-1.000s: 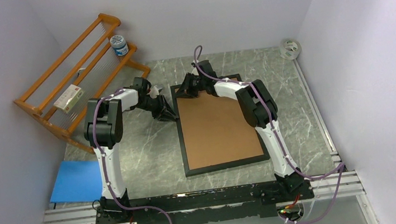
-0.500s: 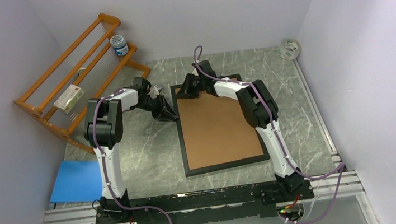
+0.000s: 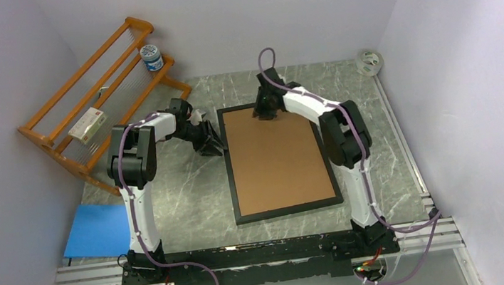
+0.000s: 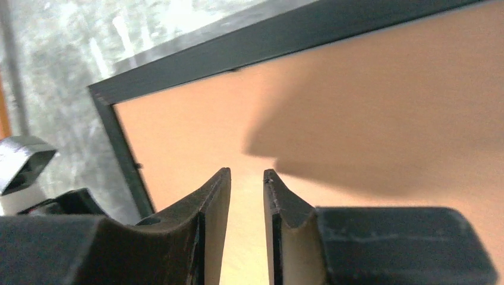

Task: Put the photo into the frame
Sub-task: Install the photo frame at the center of the board, then adjust the photo frame at the center of the board.

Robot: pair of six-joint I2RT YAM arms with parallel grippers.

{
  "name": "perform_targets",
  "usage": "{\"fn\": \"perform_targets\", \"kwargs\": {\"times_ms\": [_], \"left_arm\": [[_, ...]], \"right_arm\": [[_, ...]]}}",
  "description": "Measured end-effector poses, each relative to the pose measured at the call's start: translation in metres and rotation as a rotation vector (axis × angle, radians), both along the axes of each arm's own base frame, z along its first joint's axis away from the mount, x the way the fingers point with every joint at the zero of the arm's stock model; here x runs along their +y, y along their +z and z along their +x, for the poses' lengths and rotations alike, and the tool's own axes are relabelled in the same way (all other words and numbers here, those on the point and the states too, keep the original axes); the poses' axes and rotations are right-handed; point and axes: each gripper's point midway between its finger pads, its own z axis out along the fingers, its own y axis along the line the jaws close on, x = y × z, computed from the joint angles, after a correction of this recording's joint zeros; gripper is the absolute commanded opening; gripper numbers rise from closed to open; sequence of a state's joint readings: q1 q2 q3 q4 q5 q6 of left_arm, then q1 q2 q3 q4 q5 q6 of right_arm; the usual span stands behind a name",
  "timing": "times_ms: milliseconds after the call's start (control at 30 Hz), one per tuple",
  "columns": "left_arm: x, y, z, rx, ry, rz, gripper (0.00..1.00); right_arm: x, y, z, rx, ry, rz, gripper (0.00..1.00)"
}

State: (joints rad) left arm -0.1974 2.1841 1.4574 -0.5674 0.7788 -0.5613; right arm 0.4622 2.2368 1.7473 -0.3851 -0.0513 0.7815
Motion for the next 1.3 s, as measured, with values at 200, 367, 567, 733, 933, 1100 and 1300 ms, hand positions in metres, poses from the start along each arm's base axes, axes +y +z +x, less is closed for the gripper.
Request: {"fn": "perform_targets", "kwargs": {"times_ms": [200,367,567,733,933,1100,1300], "left_arm": [[-0.002,0.006,0.007,-0.025,0.001,0.004,0.57],[0.006,0.009,0.027,-0.080,0.026,0.037,0.55],[0.013,0.008,0.049,-0.102,0.058,0.026,0.54],[0.009,0.009,0.053,-0.097,0.065,-0.008,0.54],[0.005,0.009,0.055,-0.094,0.055,-0.043,0.50],[-0.002,0.008,0.059,-0.086,0.041,-0.090,0.42],[-0.006,0.006,0.076,-0.122,0.040,-0.096,0.40]], "right_arm": [[-0.094,0.044,-0.008,-0.015,-0.122,-0.138,0.55],[-0.176,0.077,-0.033,-0.031,-0.244,-0.198,0.68],[-0.227,0.028,-0.088,0.135,-0.279,-0.239,0.77],[-0.222,-0.016,-0.141,0.284,-0.223,-0.231,0.82],[-0.213,-0.021,-0.171,0.300,-0.194,-0.173,0.82],[-0.202,-0.017,-0.184,0.254,-0.153,-0.086,0.81],[-0.169,-0.015,-0.236,0.234,-0.013,-0.005,0.81]]}}
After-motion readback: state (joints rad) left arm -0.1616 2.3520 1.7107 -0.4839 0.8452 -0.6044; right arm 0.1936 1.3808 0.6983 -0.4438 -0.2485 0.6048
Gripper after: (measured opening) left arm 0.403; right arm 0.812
